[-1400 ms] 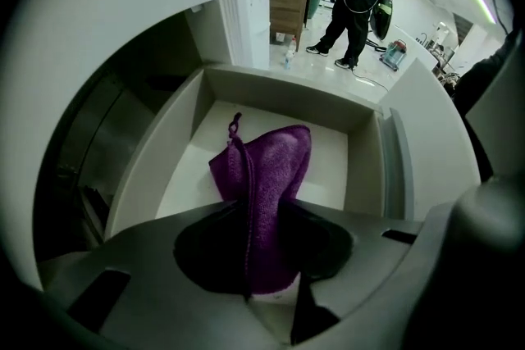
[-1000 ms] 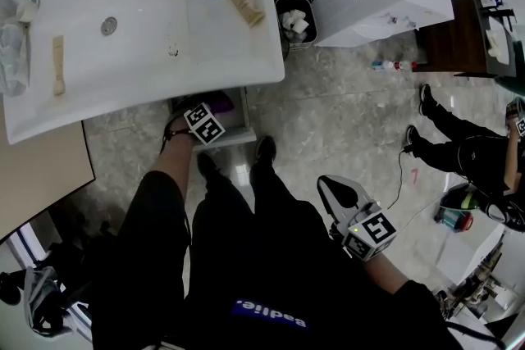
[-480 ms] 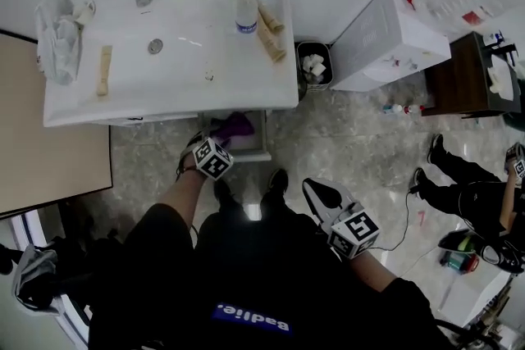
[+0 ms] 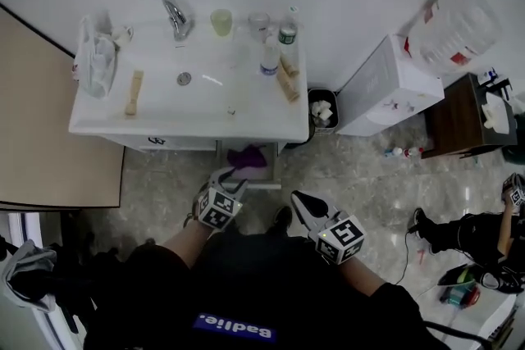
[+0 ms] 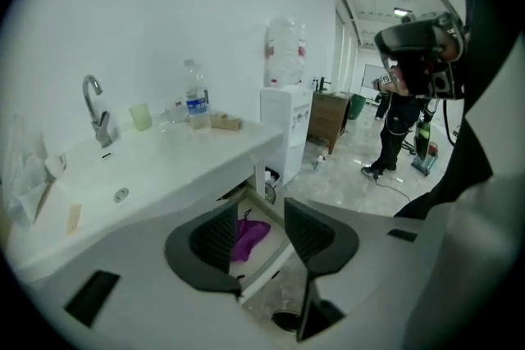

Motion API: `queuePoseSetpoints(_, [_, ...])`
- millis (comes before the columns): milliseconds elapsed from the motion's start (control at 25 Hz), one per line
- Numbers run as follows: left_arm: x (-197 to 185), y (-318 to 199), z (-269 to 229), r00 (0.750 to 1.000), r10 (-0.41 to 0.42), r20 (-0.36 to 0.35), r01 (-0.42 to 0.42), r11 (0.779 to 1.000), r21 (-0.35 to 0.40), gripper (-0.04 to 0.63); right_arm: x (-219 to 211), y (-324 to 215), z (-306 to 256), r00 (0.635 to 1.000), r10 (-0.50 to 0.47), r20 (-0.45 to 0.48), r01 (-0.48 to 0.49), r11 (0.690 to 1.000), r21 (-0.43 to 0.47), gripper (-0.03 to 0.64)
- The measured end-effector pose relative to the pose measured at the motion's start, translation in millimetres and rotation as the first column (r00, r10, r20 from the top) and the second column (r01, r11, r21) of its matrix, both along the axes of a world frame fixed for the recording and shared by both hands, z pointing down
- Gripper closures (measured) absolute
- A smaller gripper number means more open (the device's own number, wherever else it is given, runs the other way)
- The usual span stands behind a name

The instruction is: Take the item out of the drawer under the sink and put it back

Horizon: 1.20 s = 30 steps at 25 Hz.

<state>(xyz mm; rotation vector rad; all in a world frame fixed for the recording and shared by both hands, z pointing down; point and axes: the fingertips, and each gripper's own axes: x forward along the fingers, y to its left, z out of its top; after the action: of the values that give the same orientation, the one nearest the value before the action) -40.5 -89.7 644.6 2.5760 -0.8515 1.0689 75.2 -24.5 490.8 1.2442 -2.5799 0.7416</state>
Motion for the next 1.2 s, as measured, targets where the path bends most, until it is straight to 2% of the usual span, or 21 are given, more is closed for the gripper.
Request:
queuePoseSetpoints(200, [1, 20, -66, 0.993, 0.027, -0.116, -0.019, 0.998, 0.062, 0.434, -16, -4, -19, 1.000, -0.021, -0.011, 0.022, 0.999, 0.046, 0.615])
queuePoseSetpoints(400, [6, 41, -134, 0.970, 0.098, -0.224, -0.066, 0.987, 0.144, 0.436, -32, -2, -35, 0.999, -0.034, -0.027, 0.036, 0.995, 0.090, 0.615])
queuePoseSetpoints(520, [19, 54, -178, 0.941, 0.149, -0.303, -0.101, 0.980, 0.171, 0.436, -35, -1, -47, 0.999, -0.033, -0.027, 0.036, 0.993, 0.110, 0.615])
queuePoseSetpoints(720, [37, 73, -242, 0.880, 0.253, -0.402, -0.177, 0.960, 0.216, 0.440, -47, -5, -79, 0.999, -0.032, 0.009, 0.031, 0.987, 0.158, 0.615])
queuePoseSetpoints(840, [37, 81, -267, 0.847, 0.273, -0.456, -0.191, 0.957, 0.220, 0.485, -60, -3, -96, 0.998, -0.061, 0.015, 0.057, 0.980, 0.189, 0.615])
queuePoseSetpoints(960, [35, 88, -283, 0.829, 0.279, -0.484, -0.187, 0.955, 0.230, 0.530, -66, 1, -105, 0.997, -0.082, 0.010, 0.078, 0.974, 0.212, 0.615])
queuePoseSetpoints(1080, [30, 91, -285, 0.830, 0.284, -0.480, -0.185, 0.952, 0.243, 0.569, -71, 3, -110, 0.996, -0.088, 0.022, 0.081, 0.972, 0.222, 0.615])
queuePoseSetpoints(1200, [23, 92, -282, 0.825, 0.262, -0.501, -0.175, 0.961, 0.214, 0.589, -80, 7, -113, 0.994, -0.109, 0.021, 0.101, 0.968, 0.231, 0.615])
